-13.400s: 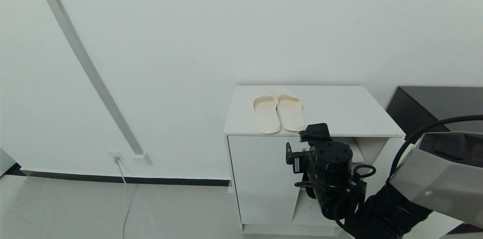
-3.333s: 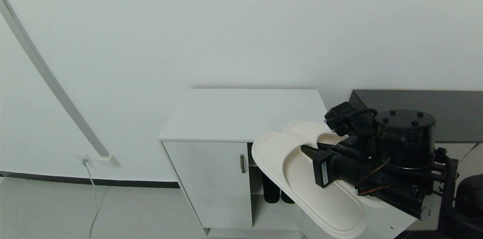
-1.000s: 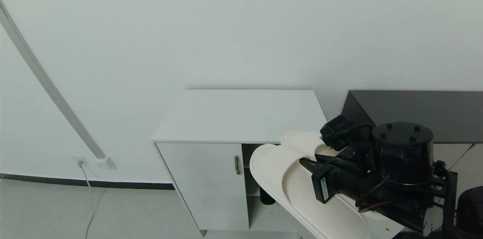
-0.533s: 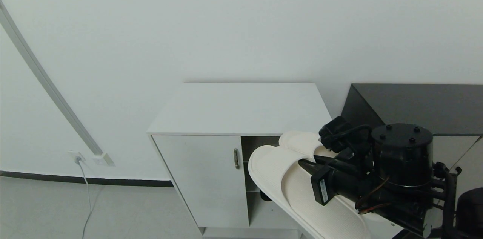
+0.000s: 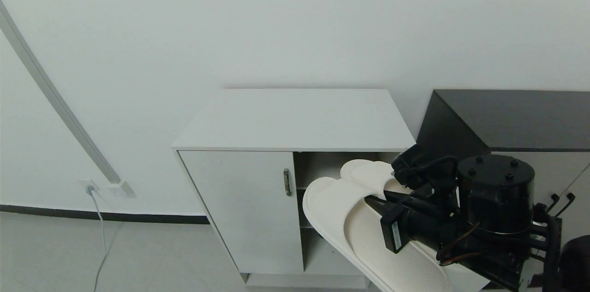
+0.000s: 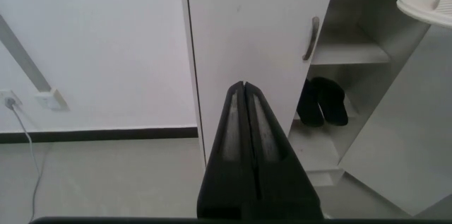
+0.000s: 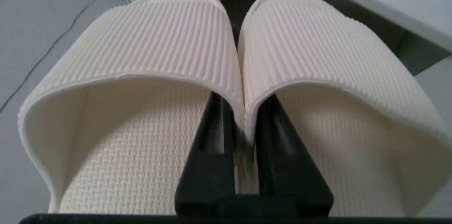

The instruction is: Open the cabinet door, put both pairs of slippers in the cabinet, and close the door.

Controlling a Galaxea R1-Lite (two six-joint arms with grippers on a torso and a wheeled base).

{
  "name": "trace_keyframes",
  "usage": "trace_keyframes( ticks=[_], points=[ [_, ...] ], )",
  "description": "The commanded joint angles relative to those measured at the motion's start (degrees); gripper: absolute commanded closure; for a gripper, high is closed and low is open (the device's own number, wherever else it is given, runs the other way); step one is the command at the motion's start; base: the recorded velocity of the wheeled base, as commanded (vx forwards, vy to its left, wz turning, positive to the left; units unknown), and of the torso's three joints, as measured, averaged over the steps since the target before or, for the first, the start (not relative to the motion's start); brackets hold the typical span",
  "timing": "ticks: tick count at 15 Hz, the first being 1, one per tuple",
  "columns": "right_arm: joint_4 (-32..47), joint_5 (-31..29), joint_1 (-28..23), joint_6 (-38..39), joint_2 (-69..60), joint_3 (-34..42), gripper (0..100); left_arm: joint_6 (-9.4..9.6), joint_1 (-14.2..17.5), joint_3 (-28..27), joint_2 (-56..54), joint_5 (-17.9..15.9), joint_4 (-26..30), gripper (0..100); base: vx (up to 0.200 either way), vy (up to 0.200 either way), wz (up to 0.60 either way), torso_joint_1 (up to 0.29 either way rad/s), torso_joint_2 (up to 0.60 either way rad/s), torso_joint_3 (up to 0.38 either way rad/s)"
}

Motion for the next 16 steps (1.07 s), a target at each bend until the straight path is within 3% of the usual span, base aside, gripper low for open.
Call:
trace_keyframes(
  ticks=[1, 16],
  points=[
    [-0.03, 0.09, 0.02, -0.01, 0.17, 0.06, 100, -0.01, 0.01, 0.02, -0.02, -0.02, 0.02, 100, 0.0, 0.0, 0.0, -0.217, 0.53, 0.3],
    [-0.03, 0.0, 0.02, -0.98, 0.08, 0.59, 100, -0.01, 0.01, -0.07, -0.02, -0.02, 0.02, 100, 0.0, 0.0, 0.0, -0.199, 0.53, 0.323]
  ],
)
